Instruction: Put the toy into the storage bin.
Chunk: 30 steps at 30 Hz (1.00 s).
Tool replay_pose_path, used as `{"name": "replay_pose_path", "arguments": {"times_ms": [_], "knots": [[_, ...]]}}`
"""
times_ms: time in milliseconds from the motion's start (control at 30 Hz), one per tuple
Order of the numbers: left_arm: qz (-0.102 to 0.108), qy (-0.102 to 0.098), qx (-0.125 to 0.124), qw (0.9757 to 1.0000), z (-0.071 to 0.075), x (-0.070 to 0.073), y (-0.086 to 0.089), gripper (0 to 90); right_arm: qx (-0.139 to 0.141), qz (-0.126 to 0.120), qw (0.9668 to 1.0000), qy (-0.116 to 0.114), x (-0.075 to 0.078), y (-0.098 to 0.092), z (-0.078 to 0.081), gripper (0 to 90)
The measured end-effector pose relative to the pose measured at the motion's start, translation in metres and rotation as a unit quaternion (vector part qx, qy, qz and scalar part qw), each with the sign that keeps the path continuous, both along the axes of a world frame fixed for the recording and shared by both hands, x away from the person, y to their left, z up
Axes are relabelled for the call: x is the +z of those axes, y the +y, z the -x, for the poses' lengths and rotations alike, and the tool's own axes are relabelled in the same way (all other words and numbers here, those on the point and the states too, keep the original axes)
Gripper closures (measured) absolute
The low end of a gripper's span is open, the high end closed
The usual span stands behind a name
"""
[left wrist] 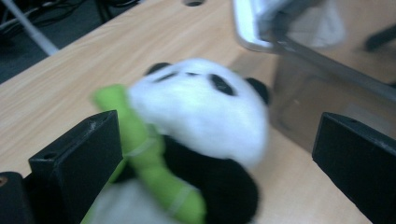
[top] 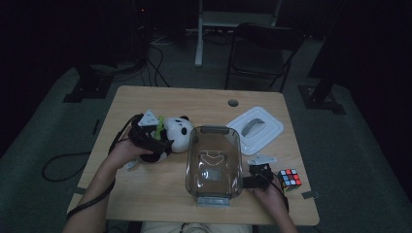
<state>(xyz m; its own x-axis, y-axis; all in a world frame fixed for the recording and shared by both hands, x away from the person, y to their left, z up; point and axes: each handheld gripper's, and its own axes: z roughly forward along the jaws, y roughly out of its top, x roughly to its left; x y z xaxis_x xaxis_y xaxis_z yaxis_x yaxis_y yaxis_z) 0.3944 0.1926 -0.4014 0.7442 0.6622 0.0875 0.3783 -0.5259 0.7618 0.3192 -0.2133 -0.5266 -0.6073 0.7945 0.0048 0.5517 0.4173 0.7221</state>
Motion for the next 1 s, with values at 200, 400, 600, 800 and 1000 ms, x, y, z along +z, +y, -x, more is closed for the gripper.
{"name": "replay_pose_path", "arguments": {"times_ms": [200, 400, 600, 800, 1000], "knots": [[-0.004, 0.026, 0.030, 0.9992, -0.025, -0.007, 0.012, 2.2, 0.000, 0.000, 1.0000, 0.000, 0.000, 0.000, 0.000, 12.2], [-0.010, 0.056, 0.044, 0.9974, -0.034, -0.022, 0.017, 5.4, 0.000, 0.000, 1.0000, 0.000, 0.000, 0.000, 0.000, 12.2], [-0.013, 0.076, 0.038, 0.9963, -0.036, -0.033, 0.016, 10.5, 0.000, 0.000, 1.0000, 0.000, 0.000, 0.000, 0.000, 12.2], [-0.009, 0.093, 0.044, 0.9946, -0.039, -0.040, 0.015, 14.9, 0.000, 0.000, 1.0000, 0.000, 0.000, 0.000, 0.000, 12.2], [-0.023, 0.090, 0.040, 0.9948, -0.037, -0.043, 0.011, 23.3, 0.000, 0.000, 1.0000, 0.000, 0.000, 0.000, 0.000, 12.2]]}}
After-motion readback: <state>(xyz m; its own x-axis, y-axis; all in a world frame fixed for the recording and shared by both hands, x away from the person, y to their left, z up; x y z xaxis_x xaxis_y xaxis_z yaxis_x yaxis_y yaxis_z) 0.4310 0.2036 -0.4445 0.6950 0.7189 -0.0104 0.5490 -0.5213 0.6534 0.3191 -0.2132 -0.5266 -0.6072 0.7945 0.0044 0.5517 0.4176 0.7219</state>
